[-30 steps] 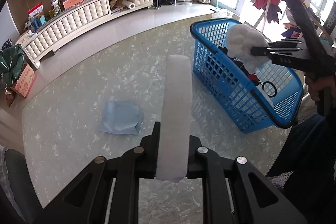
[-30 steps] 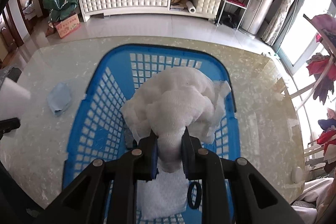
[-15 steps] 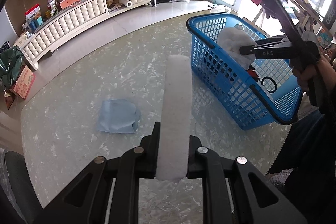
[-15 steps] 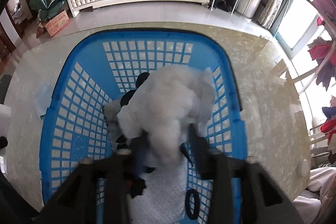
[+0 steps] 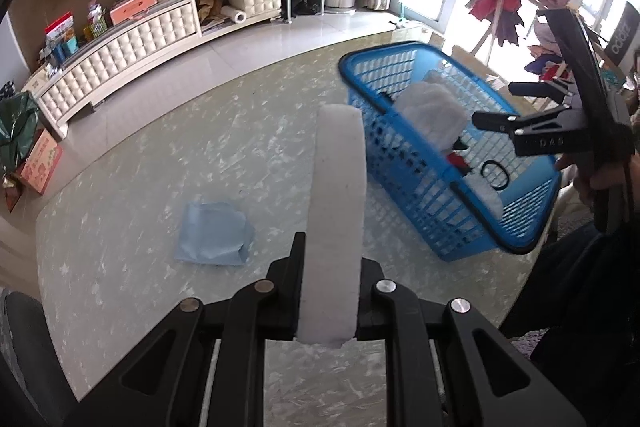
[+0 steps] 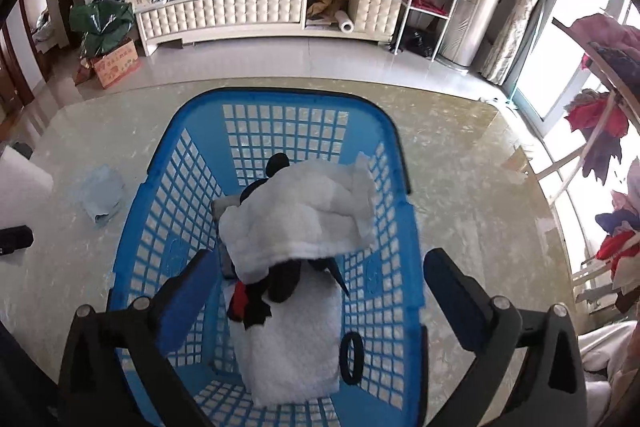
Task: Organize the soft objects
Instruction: 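Carry the white foam strip over the basket and release it with the left gripper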
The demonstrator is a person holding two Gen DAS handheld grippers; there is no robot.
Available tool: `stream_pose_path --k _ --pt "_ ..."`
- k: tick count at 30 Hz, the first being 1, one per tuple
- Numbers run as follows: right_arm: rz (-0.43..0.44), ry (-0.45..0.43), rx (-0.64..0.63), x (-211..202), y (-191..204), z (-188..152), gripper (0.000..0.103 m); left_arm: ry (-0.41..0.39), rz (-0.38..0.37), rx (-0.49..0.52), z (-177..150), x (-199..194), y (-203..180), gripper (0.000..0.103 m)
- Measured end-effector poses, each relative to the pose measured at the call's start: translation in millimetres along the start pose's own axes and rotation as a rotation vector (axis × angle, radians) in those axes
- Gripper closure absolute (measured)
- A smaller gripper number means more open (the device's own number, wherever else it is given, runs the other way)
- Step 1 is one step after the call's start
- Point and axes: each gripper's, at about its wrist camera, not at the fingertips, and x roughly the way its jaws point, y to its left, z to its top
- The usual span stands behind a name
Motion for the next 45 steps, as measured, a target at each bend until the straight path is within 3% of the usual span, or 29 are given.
stream_pose_path --k 16,27,38,45 --pt "0.053 -0.077 0.058 -19.2 -44.0 -22.7 0.0 0.011 -0.025 0.109 34.6 -5.2 -74.8 0.088" --pt "0.076 -0.095 0.087 -23.8 -56.7 -29.7 0.0 0.087 -0.064 0.182 59.5 28.8 -118.6 0.088" --pt "0.034 -0.039 0.118 -11.8 -71.7 -38.2 0.0 0.188 -0.084 0.184 52.1 70.8 -137.0 0.088" --pt "0.04 -0.015 0.135 -9.2 -77.3 -41.8 0.0 0.207 -0.094 0.178 53.3 82.7 -139.4 0.088"
